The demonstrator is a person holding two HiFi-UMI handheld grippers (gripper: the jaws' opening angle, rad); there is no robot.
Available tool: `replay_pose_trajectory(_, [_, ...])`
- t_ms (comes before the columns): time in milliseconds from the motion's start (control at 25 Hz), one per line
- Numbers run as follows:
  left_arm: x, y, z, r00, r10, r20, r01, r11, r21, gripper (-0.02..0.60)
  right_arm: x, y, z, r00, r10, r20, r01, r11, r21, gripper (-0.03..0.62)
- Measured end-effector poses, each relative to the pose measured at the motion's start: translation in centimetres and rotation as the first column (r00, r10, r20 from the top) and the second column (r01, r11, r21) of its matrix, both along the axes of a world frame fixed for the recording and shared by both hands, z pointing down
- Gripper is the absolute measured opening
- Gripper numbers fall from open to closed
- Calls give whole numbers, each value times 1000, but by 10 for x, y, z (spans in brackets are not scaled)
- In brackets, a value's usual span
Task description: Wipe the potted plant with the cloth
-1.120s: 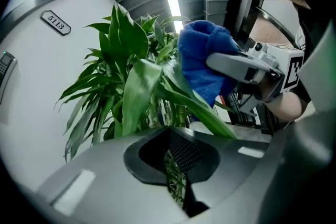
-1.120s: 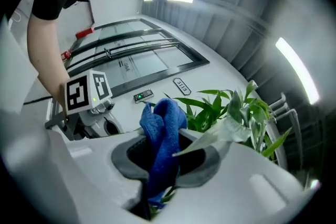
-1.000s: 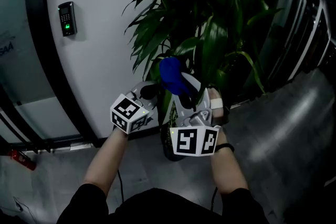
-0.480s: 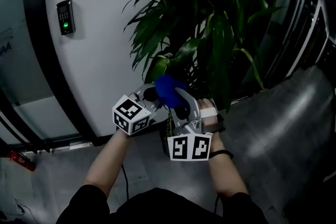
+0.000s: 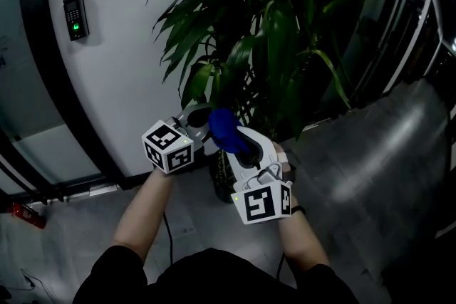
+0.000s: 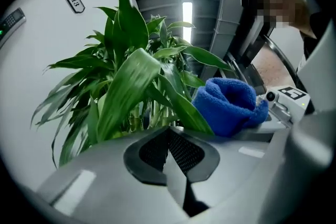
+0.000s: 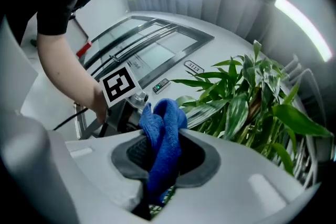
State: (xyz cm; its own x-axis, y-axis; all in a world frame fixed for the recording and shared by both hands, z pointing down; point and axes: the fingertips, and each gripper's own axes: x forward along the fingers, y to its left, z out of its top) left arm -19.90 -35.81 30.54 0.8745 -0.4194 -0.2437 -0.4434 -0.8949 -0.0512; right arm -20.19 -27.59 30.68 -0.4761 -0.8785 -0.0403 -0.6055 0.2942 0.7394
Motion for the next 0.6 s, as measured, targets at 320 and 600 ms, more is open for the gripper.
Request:
replay_pose_trajectory(320, [-5,2,-2,972,77,-221,-106,987,-121,6,-4,13,26,994,-94,54,96,994,-47,87])
replay_pose_trajectory(600, [-16,0,-2,962,85,-259,-132,977,-170,6,-10,12,40,991,-123,48,126,989,-73,87])
